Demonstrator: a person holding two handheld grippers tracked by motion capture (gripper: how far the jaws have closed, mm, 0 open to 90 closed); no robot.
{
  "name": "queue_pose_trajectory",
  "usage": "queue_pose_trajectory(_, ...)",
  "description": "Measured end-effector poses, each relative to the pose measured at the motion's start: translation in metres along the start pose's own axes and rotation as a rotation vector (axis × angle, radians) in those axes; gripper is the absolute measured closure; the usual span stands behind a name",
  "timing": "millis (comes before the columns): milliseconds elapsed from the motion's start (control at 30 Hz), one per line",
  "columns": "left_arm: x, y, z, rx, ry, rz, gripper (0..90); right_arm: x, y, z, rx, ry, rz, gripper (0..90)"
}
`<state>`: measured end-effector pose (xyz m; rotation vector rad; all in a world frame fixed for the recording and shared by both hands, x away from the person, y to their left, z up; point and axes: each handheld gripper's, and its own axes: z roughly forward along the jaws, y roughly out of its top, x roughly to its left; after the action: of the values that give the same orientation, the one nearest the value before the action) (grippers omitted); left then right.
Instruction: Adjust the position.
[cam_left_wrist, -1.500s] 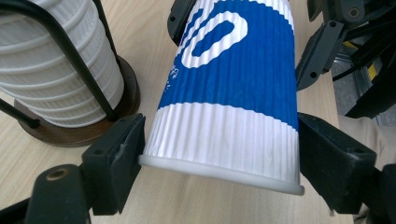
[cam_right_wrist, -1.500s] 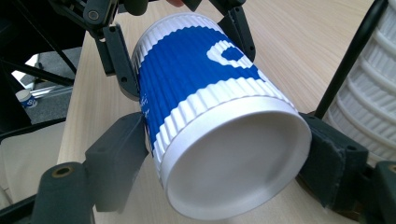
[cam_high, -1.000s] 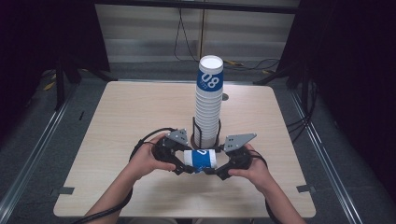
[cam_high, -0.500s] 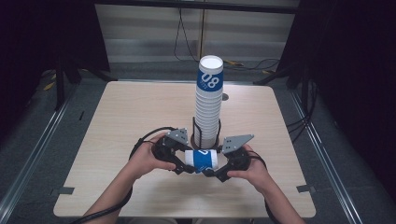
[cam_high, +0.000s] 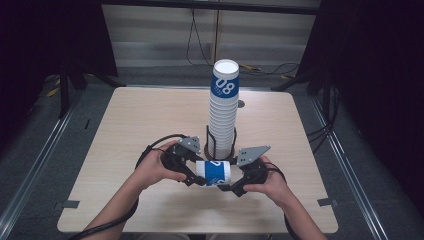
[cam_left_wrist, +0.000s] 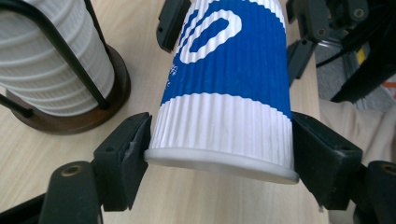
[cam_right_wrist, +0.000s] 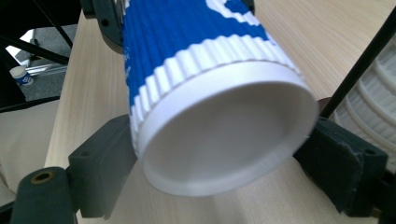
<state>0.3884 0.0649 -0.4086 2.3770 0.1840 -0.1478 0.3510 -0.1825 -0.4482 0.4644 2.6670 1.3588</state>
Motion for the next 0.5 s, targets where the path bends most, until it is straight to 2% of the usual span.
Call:
queue_pose_trajectory(267,0.0014,0.0025,-0.0029,0.066,0.016,-0.005,24.3,0.001,0.0007,-0.0009,0.007,0.004,-0.001,13.5)
queue_pose_trajectory(300,0.0016,0.0027,-0.0029,0.07,0.016,-0.005,24.3,0.0012,0.0003,-0.0009,0.02,-0.005,-0.009,13.5)
queue_pose_trajectory(500,0.0016,0.0052,-0.0037,0.116,0.04,0.002,24.1,-0.0001,0.0006,-0.0046,0.021,-0.015,-0.011,13.5)
